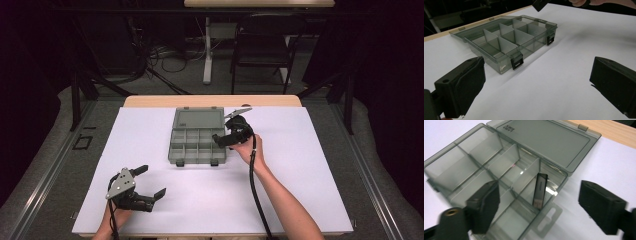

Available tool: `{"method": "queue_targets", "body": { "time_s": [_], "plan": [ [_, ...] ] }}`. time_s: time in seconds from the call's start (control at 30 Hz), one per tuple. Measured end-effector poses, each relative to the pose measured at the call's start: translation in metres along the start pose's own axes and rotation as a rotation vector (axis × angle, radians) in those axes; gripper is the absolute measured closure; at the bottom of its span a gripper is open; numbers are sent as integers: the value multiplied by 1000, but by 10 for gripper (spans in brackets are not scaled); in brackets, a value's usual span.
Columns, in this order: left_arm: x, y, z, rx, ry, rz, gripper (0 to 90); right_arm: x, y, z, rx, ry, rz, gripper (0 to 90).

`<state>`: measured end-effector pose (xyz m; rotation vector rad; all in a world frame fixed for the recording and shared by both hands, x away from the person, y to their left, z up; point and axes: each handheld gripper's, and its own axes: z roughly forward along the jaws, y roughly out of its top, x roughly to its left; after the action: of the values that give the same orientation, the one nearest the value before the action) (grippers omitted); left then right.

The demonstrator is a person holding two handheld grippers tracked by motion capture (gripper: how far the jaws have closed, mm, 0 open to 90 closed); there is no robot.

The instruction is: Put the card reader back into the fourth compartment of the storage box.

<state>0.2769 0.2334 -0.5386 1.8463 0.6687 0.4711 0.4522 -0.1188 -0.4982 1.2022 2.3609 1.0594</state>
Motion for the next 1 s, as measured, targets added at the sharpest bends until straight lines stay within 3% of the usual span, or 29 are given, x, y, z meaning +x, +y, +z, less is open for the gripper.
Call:
{"method": "queue_targets", "body": {
  "time_s": [0.3,1.0],
  "plan": [
    [0,0,0,0,0,0,1,-2,-16,-30,1,54,-29,58],
    [0,0,1,0,-10,4,1,3,-48,-76,13,64,-99,19]
  ]
}}
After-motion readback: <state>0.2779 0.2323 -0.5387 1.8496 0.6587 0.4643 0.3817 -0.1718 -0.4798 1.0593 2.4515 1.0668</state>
